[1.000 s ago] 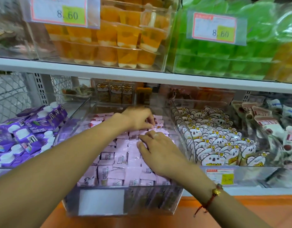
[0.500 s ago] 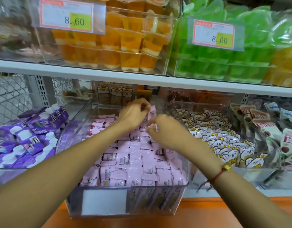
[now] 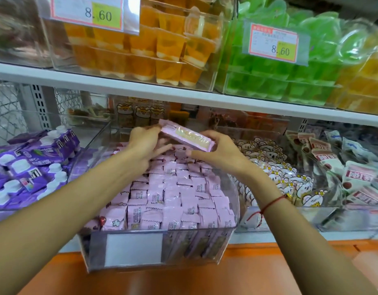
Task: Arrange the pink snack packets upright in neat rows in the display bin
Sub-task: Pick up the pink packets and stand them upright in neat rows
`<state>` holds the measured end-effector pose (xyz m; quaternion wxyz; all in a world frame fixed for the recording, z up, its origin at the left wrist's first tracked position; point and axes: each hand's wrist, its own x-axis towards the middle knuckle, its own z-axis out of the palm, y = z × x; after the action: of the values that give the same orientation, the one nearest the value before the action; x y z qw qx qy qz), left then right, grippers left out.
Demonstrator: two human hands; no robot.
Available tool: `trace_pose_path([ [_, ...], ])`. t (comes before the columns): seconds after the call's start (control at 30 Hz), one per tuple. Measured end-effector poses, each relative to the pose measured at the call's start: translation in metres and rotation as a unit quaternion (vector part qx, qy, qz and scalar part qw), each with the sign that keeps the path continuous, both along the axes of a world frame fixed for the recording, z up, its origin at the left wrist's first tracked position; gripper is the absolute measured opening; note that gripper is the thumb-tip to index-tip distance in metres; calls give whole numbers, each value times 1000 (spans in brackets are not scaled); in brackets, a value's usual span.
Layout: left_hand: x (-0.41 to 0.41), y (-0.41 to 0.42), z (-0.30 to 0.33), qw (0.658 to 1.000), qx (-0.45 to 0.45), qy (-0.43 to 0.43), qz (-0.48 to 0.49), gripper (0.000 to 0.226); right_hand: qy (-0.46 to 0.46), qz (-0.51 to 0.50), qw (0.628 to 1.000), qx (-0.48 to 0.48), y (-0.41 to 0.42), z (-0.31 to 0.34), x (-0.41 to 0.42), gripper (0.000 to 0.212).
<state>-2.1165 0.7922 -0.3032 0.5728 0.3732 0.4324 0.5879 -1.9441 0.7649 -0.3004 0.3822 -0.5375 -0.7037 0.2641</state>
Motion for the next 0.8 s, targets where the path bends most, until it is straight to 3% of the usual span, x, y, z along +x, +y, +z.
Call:
trace_pose_path([
  [0.07,-7,-3,0,997,-45,-38,-44,22,32,-1,999,41,-3,-1,-5,39],
  [0.13,-13,-4,2,996,-43,15,-73,25,102,19,994,32,-8,3,-7,29],
  [0.23,-20,-9,5,990,-38,93,-97,21,114,24,993,3,-11,8,-6,17],
  [0.3,-21,-12,5,976,-6,187,-115,29,137,-25,990,-27,-8,10,-5,33],
  [0.37,-17,-12,5,942,58,300,-137,51,161,-77,982,-63,-5,14,-4,45],
  [0.43,-14,-14,5,909,132,358,-166,57,154,-92,979,-93,-5,16,0,54],
  [0.53,-14,-10,4,906,133,349,-199,48,118,-84,981,-125,-5,16,5,65],
  [0.63,-13,-6,-2,930,87,287,-213,56,169,-80,974,-129,1,15,11,74],
  [0.8,-6,2,-12,940,58,274,-194,55,245,7,961,-125,5,12,26,39],
])
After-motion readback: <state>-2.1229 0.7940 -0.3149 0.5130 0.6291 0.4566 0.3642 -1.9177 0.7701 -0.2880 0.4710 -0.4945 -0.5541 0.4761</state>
